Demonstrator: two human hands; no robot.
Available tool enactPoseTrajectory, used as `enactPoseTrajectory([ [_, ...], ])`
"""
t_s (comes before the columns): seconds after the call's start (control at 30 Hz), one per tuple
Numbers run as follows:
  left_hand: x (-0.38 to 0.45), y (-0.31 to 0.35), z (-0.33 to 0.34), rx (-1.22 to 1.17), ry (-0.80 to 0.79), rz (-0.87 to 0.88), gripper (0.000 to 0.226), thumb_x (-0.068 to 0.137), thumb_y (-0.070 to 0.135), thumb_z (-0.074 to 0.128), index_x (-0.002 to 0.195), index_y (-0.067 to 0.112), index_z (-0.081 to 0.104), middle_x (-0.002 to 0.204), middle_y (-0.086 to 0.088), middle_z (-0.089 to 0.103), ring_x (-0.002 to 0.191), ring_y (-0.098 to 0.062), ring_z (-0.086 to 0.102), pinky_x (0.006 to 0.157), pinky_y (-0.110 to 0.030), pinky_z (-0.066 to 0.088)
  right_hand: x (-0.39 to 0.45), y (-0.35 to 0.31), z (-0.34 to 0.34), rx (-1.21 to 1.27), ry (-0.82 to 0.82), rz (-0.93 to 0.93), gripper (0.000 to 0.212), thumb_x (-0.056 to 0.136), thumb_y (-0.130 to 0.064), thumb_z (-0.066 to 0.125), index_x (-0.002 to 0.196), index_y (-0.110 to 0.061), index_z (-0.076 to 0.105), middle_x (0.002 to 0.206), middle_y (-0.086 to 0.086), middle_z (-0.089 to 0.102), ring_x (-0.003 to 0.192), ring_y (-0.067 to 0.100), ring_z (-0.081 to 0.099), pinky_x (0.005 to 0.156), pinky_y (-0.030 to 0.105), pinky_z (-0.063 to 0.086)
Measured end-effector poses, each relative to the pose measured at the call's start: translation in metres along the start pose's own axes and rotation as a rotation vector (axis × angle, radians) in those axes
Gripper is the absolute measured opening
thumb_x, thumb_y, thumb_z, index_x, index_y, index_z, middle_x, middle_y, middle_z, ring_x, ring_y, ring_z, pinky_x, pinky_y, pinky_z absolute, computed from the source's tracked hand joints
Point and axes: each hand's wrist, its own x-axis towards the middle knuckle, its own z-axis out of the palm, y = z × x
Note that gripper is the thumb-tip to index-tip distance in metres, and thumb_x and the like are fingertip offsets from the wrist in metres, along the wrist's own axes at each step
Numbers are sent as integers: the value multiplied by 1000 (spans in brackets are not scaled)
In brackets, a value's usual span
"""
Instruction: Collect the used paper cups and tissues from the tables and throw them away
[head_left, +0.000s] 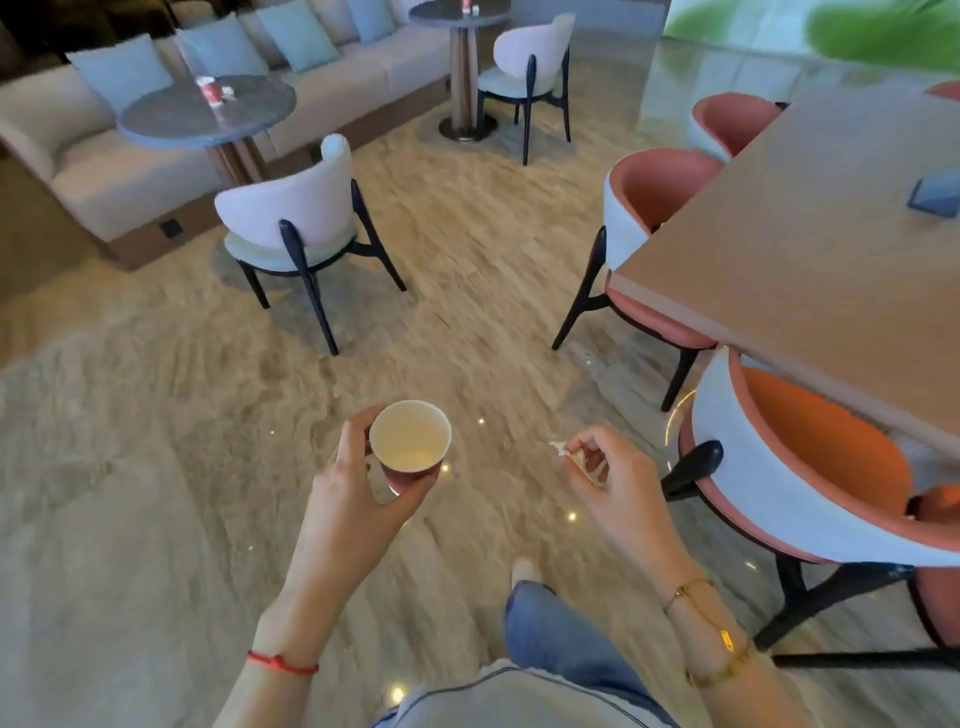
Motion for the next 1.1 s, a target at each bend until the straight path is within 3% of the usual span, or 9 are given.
enactPoseTrajectory([
  [0.2,140,-25,36,-16,1,7,71,69,33,84,128,28,45,112,24,53,101,-5,58,77,-6,41,133,28,23,-2,17,41,10,87,-22,68,88,-25,59,82,-12,59,79,2,56,69,10,42],
  [0.4,311,-24,66,-16,30,33,72,68,38,85,127,30,44,117,13,59,101,-6,60,77,-7,42,306,48,25,-12,50,9,11,85,-13,71,85,-19,61,77,-7,59,71,7,57,63,9,39],
  [0.57,440,-24,80,-8,77,25,68,68,40,84,123,33,44,112,17,59,98,-2,59,74,-6,42,447,59,31,-27,17,-24,9,86,-17,69,86,-20,61,79,-7,60,73,8,57,63,15,40],
  [1.0,751,-80,136,9,11,29,71,68,36,84,125,33,42,112,20,54,99,-4,58,75,-7,41,743,111,103,-22,-10,19,11,86,-16,69,86,-22,60,78,-10,58,70,6,55,61,10,37],
  [1.1,839,-83,143,3,-17,62,73,68,39,84,126,36,40,109,30,51,96,-2,58,72,-6,40,821,113,112,-16,15,38,14,86,-17,69,86,-25,58,79,-11,57,74,5,54,64,10,39],
])
